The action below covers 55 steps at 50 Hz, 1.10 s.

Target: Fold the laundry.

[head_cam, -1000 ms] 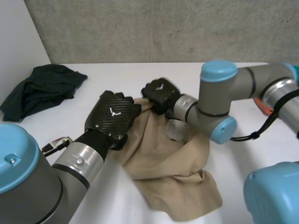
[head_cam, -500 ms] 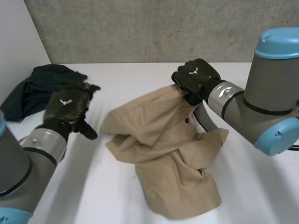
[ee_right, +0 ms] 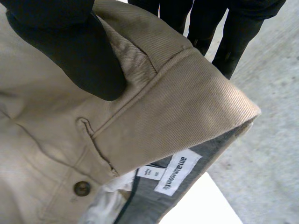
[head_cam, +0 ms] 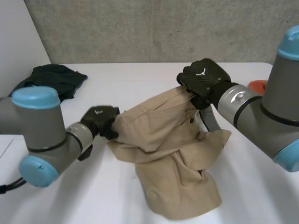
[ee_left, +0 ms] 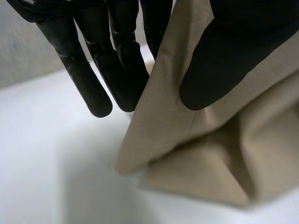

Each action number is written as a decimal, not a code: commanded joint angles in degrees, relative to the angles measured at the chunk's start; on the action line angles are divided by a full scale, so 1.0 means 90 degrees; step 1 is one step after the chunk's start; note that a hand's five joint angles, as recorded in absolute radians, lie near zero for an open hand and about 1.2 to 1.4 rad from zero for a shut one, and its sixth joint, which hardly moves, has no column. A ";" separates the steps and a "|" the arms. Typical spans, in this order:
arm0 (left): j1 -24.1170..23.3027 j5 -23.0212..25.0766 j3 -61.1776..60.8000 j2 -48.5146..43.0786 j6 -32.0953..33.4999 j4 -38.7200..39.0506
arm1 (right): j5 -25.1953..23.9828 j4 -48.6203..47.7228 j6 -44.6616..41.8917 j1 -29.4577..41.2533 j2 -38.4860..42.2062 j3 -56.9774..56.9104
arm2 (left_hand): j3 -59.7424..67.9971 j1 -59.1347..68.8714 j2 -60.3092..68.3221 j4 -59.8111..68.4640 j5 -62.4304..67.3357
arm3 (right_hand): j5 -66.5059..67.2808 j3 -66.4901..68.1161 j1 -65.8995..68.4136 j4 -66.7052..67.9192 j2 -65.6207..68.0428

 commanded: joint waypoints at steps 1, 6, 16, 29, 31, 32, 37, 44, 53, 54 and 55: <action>-0.0003 -0.0288 0.0043 0.1728 0.0053 0.0272 | 0.0180 -0.0070 -0.0657 -0.0158 -0.0689 -0.0093 | 0.1313 0.1408 0.1289 0.1276 0.1664 | 0.1632 0.1279 0.1710 0.1240 0.1383; -0.0032 -0.0903 0.0092 0.3144 0.0082 0.0906 | 0.0288 -0.0353 -0.1126 -0.0256 -0.1304 -0.0288 | 0.1313 0.1408 0.1289 0.1276 0.1664 | 0.1632 0.1279 0.1710 0.1240 0.1383; -0.0081 -0.1363 0.0638 0.4805 0.0687 0.1171 | 0.0522 -0.0597 -0.1175 -0.0256 -0.2641 -0.0611 | 0.1313 0.1408 0.1289 0.1276 0.1664 | 0.1632 0.1279 0.1710 0.1240 0.1383; -0.0091 -0.1354 0.0755 0.6183 0.0814 0.0732 | 0.0483 0.0739 -0.1146 -0.0256 -0.4020 -0.0913 | 0.1313 0.1408 0.1289 0.1276 0.1664 | 0.1632 0.1279 0.1710 0.1240 0.1383; -0.0091 -0.1344 0.0814 0.6173 0.0814 0.0722 | 0.0473 0.0915 -0.1126 -0.0256 -0.4020 -0.0981 | 0.1313 0.1408 0.1289 0.1276 0.1664 | 0.1632 0.1279 0.1710 0.1240 0.1383; -0.0100 -0.1344 0.0834 0.6154 0.0814 0.0722 | 0.0473 0.1003 -0.1117 -0.0256 -0.4010 -0.1001 | 0.1313 0.1408 0.1289 0.1276 0.1664 | 0.1632 0.1279 0.1710 0.1240 0.1383; -0.0091 -0.1276 0.0980 0.5483 0.0853 0.0722 | 0.0473 0.1287 -0.0893 -0.0256 -0.3495 -0.0991 | 0.1313 0.1408 0.1289 0.1276 0.1664 | 0.1632 0.1279 0.1710 0.1240 0.1383; -0.0120 -0.1227 0.1107 0.3639 0.1330 0.0829 | 0.0473 0.1210 -0.0755 -0.0276 -0.1963 -0.1196 | 0.1313 0.1408 0.1289 0.1276 0.1664 | 0.1632 0.1279 0.1710 0.1240 0.1383; -0.0237 -0.1275 0.2248 0.0902 0.2395 0.2048 | 0.0609 -0.0400 -0.0482 -0.0276 0.0314 -0.1694 | 0.1313 0.1408 0.1289 0.1276 0.1664 | 0.1632 0.1279 0.1710 0.1240 0.1383; -0.0237 -0.1304 0.2424 0.0639 0.2503 0.2185 | 0.0678 -0.0644 -0.0472 -0.0266 0.0539 -0.1762 | 0.1313 0.1408 0.1289 0.1276 0.1664 | 0.1632 0.1279 0.1710 0.1240 0.1383; -0.0247 -0.1305 0.2610 0.0365 0.2600 0.2312 | 0.0765 -0.0878 -0.0482 -0.0246 0.0783 -0.1850 | 0.1313 0.1408 0.1289 0.1276 0.1664 | 0.1632 0.1279 0.1710 0.1240 0.1383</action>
